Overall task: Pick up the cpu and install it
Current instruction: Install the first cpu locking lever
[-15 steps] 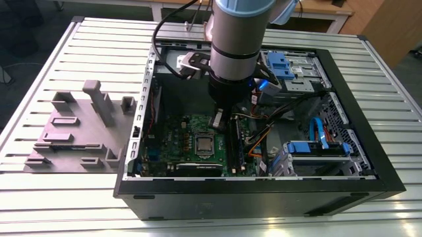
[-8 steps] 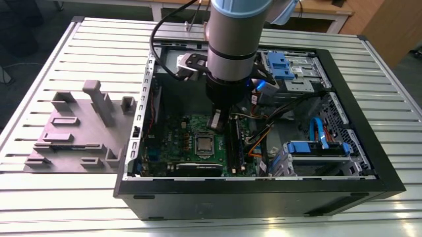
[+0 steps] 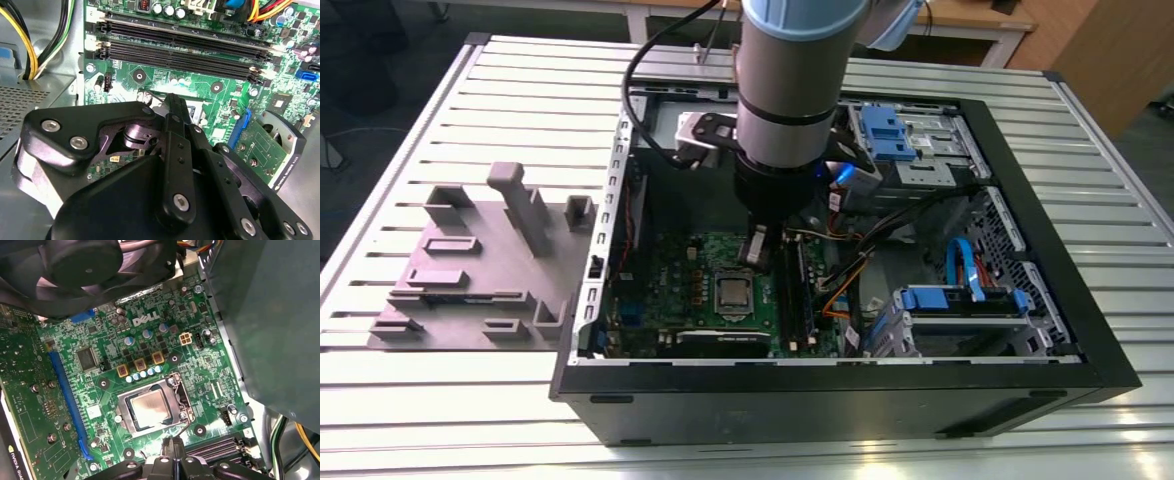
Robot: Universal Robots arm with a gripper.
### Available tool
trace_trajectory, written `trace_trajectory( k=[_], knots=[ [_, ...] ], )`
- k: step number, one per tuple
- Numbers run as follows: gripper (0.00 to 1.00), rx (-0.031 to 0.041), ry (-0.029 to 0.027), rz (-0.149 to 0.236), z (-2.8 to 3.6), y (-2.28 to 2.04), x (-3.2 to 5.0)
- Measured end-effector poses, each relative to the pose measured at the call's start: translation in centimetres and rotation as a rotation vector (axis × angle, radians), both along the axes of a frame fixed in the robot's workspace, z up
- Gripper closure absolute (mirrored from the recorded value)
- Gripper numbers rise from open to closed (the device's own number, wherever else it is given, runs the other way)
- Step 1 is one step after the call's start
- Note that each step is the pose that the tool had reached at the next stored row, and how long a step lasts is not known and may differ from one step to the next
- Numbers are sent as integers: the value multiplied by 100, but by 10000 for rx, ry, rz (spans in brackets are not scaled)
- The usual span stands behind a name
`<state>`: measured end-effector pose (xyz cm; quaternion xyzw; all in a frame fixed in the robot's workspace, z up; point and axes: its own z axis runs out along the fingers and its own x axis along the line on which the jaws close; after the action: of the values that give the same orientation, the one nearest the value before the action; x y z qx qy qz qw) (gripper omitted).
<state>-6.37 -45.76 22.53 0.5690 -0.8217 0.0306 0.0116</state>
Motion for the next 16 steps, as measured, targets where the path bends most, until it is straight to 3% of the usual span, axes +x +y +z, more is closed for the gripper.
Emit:
trace_trajectory(
  k=[8, 16],
  knots=[
    [90, 0, -11, 431, -11, -11, -18],
    [90, -2, -12, 492, -40, -16, -101]
  ],
)
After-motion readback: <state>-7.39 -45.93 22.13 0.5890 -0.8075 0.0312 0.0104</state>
